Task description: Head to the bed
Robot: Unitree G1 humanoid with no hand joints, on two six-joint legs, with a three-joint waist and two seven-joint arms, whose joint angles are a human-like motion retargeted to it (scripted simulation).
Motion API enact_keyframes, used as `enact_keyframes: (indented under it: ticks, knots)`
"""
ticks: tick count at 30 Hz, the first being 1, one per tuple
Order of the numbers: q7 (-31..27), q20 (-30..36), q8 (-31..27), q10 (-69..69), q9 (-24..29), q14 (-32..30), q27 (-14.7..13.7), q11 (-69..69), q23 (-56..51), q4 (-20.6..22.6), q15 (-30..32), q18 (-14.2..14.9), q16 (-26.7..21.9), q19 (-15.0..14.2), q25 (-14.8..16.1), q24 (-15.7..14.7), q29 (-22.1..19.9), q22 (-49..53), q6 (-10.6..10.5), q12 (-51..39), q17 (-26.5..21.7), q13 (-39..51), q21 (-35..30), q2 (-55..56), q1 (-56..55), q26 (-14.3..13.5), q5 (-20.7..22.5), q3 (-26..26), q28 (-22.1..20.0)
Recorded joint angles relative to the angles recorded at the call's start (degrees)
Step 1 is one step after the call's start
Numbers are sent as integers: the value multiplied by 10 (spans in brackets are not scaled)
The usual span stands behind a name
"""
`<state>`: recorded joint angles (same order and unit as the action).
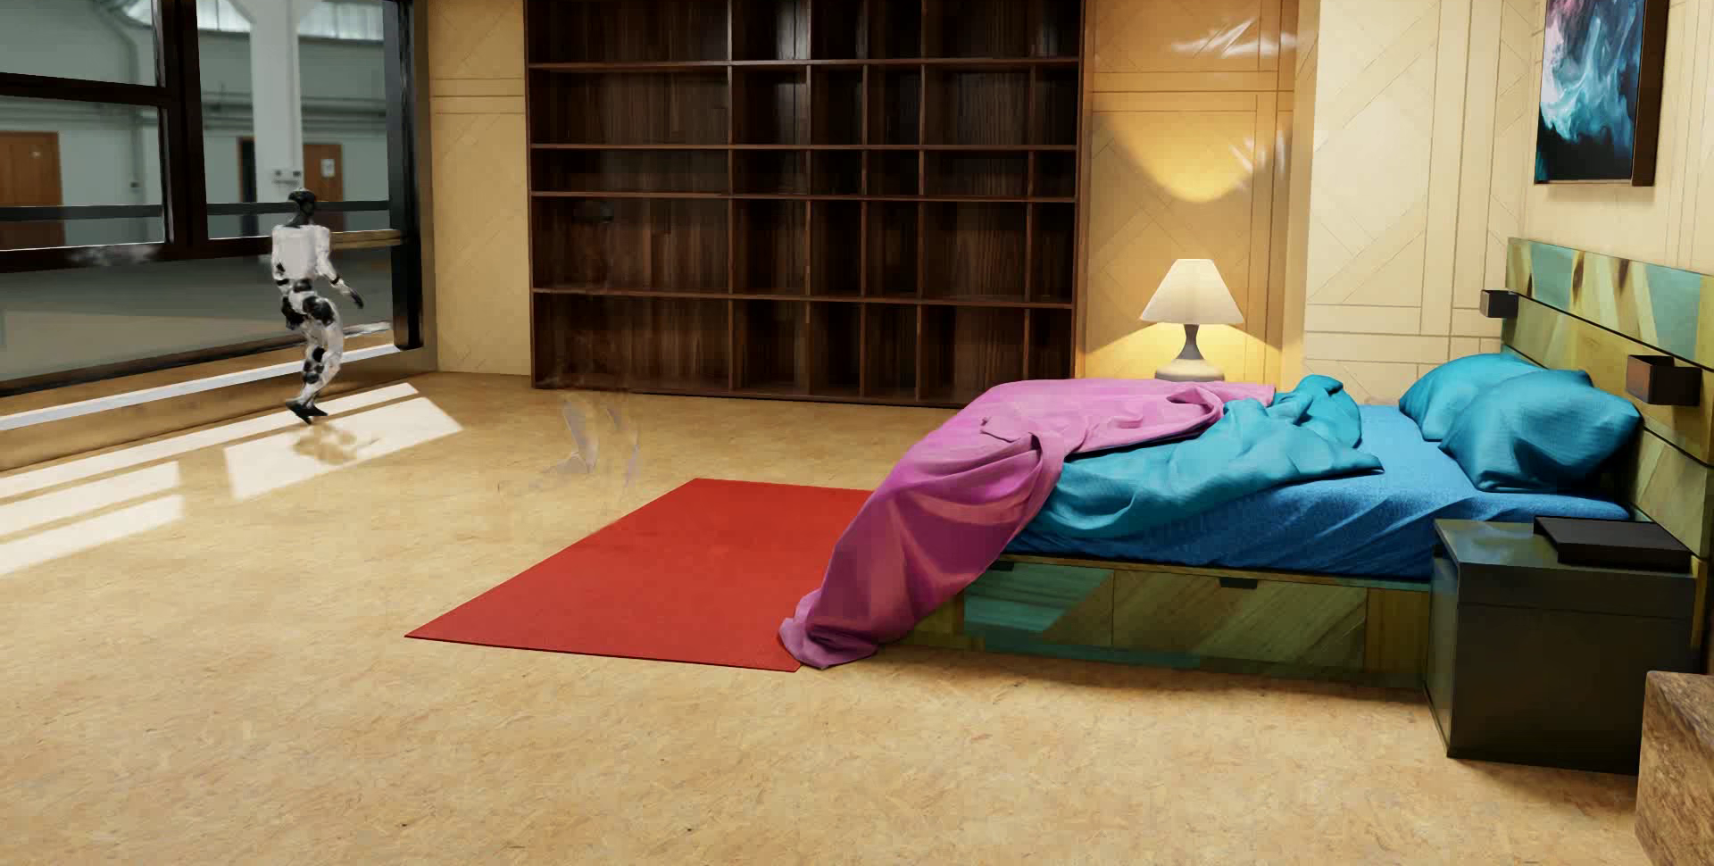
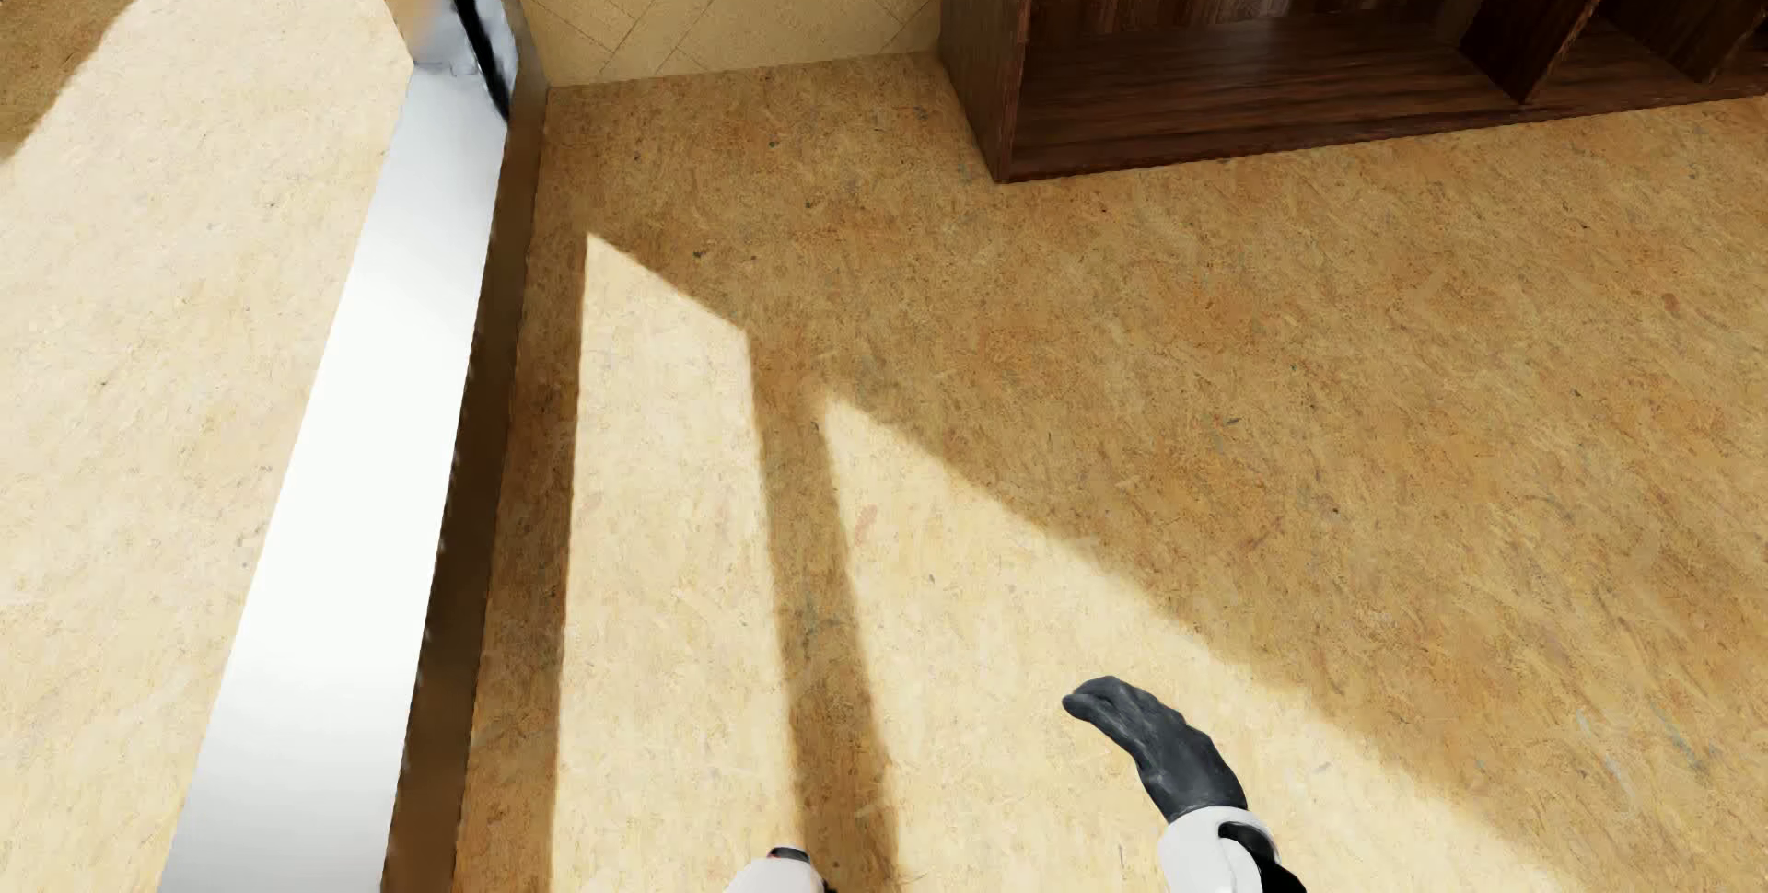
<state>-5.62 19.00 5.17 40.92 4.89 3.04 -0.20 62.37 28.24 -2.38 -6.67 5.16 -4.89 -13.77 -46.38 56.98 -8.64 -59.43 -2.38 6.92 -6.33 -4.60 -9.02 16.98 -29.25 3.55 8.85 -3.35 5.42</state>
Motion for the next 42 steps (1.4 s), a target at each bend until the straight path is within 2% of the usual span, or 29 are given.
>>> enact_keyframes:
  ticks: [2, 3, 4, 5, 7, 9, 11, 14, 15, 17, 18, 19, 21, 22, 24, 25, 26, 27, 29, 31, 33, 35, 36, 37, 38, 39, 40, 41, 42]
  knots:
    - [35, 20, 36, -6, -1, 11, 35, 57, 32, 3, -14, -3, -21, 15, -2, 47, -7, -22, 17, -59, -7, -3, -1, 57, 27, 24, -107, -7, 15]
    - [39, -5, 69, -26, -3, 4, 45, 19, 61, 7, -22, -2, -28, 64, -7, 47, 6, -14, 24, -85, -13, -2, -10, 69, 46, 51, -166, -5, -10]
    - [38, -53, 100, -47, -4, -8, 51, -59, 92, 10, -34, 0, -29, 106, -12, 22, 26, 10, 30, -105, -21, -1, -18, 71, 64, 71, -205, -2, -52]
    - [33, -108, 121, -68, -6, -19, 59, -164, 119, 15, -34, 3, -25, 123, -18, -23, 45, 44, 33, -121, -28, -3, -22, 65, 80, 70, -223, 2, -94]
    - [5, -155, 91, -96, -8, -24, 80, -362, 155, 26, 65, 9, -28, 108, -24, -107, 69, 115, 32, -163, -34, -13, -13, 53, 100, 22, -208, 10, -133]
    - [-26, -116, 94, -87, -6, -4, 89, -369, 164, 39, 66, 16, -61, 115, -15, -111, 43, 191, 27, -211, -31, -34, 9, 55, 95, -16, -217, 10, -152]
    - [-34, -105, 126, -76, -5, 13, 88, -346, 177, 39, 52, 9, -67, 128, 2, -103, 16, 268, 18, -227, -29, -47, 17, 62, 83, -17, -230, 10, -191]
    - [23, -110, 148, -31, -11, 68, 89, -354, 185, 11, 69, 13, -19, 126, -14, -173, 46, 334, 5, -183, -56, -43, -15, 49, 88, -20, -227, 16, -220]
    - [27, -84, 149, 0, -12, 78, 91, -356, 175, 11, 75, 11, -22, 125, -9, -166, 38, 334, 2, -167, -57, -42, -11, 45, 93, -33, -224, 17, -195]
    - [4, -45, 143, 57, -16, 91, 93, -352, 144, 26, 85, 13, -34, 123, 24, -85, 5, 298, -3, -138, -44, -45, 17, 42, 109, -60, -216, 18, -105]
    - [-19, -56, 136, 73, -17, 99, 90, -344, 126, 37, 87, 19, -25, 124, 43, -52, -10, 262, -4, -122, -36, -46, 29, 45, 122, -54, -210, 18, -70]
    - [-50, -86, 125, 81, -17, 105, 87, -331, 107, 52, 89, 26, -4, 124, 57, -44, -20, 218, -5, -107, -31, -45, 35, 53, 136, -26, -205, 18, -59]
    - [-116, -146, 97, 66, -15, 107, 77, -296, 66, 85, 91, 31, 34, 127, 69, -63, -31, 108, -1, -89, -23, -42, 38, 78, 169, 43, -196, 20, -82]
    - [-137, -147, 81, 48, -11, 107, 65, -283, 43, 95, 97, 19, 37, 130, 71, -57, -34, 47, 4, -86, -20, -42, 39, 94, 181, 59, -191, 22, -73]
    - [-96, -91, 47, 4, -3, 133, 32, -317, -17, 78, 140, -18, 24, 128, 62, 2, -36, -66, 15, -96, -14, -40, 29, 121, 177, 42, -166, 34, 19]
    - [-55, -64, 27, -21, 0, 138, 17, -371, -45, 62, 187, -23, 19, 106, 48, 31, -33, -104, 22, -104, -12, -37, 19, 132, 160, 23, -148, 39, 68]
    - [-19, -44, 8, -43, 2, 130, 7, -426, -67, 48, 229, -21, 16, 47, 25, 53, -25, -129, 29, -114, -11, -34, 8, 143, 141, 13, -126, 43, 103]
    - [18, -29, 2, -59, 3, 118, 3, -445, -85, 31, 222, -17, 14, -2, -2, 73, -10, -140, 35, -123, -9, -35, -3, 155, 122, 11, -105, 44, 117]
    - [87, 6, 59, -89, 2, 86, -5, -325, -103, -8, 102, -8, 5, 19, -30, 122, 27, -129, 45, -141, -6, -48, -19, 165, 99, 16, -135, 49, 81]
    - [142, 51, 163, -132, -5, 45, 1, -185, -93, -35, -2, 6, -5, 99, -18, 185, 38, -87, 50, -164, -10, -77, -5, 121, 99, 22, -222, 59, 8]
    - [194, 45, 180, -179, -17, 7, 37, -114, -60, -59, -56, 25, -12, 138, 3, 202, 6, -5, 51, -181, -14, -104, 36, 60, 110, 16, -289, 68, -66]
    - [265, -2, 201, -209, -30, -24, 92, -99, -3, -91, -102, 50, -18, 148, 31, 184, -34, 114, 53, -181, -15, -106, 89, 11, 122, -3, -370, 68, -145]
    - [306, -34, 253, -216, -37, -37, 122, -107, 27, -113, -126, 63, -24, 156, 35, 165, -42, 179, 54, -174, -22, -98, 107, -14, 125, -11, -426, 63, -184]
    - [350, -75, 335, -219, -43, -48, 148, -121, 45, -142, -147, 76, -28, 168, 21, 125, -36, 235, 56, -165, -31, -90, 109, -40, 130, -14, -477, 57, -218]
    - [397, -120, 417, -220, -48, -53, 159, -140, 49, -180, -156, 86, -33, 166, -4, 63, -17, 278, 56, -152, -40, -81, 95, -62, 141, -15, -502, 51, -244]
    - [438, -164, 439, -210, -50, -40, 146, -153, 42, -229, -163, 87, -45, 106, -26, -13, 8, 311, 52, -132, -44, -71, 70, -59, 156, -14, -485, 51, -259]
    - [461, -200, 398, -190, -49, 1, 115, -154, 33, -283, -185, 68, -65, 63, -34, -90, 36, 335, 44, -102, -45, -57, 40, -28, 172, -11, -434, 53, -263]
    - [430, -223, 343, -154, -46, 64, 78, -148, 27, -319, -206, 6, -85, 70, -33, -153, 67, 348, 35, -66, -47, -42, 12, 7, 173, -5, -372, 51, -261]
    - [317, -228, 289, -95, -40, 113, 48, -147, 24, -305, -222, -52, -97, 92, -35, -192, 94, 340, 28, -30, -53, -28, -12, 29, 143, 5, -307, 42, -258]
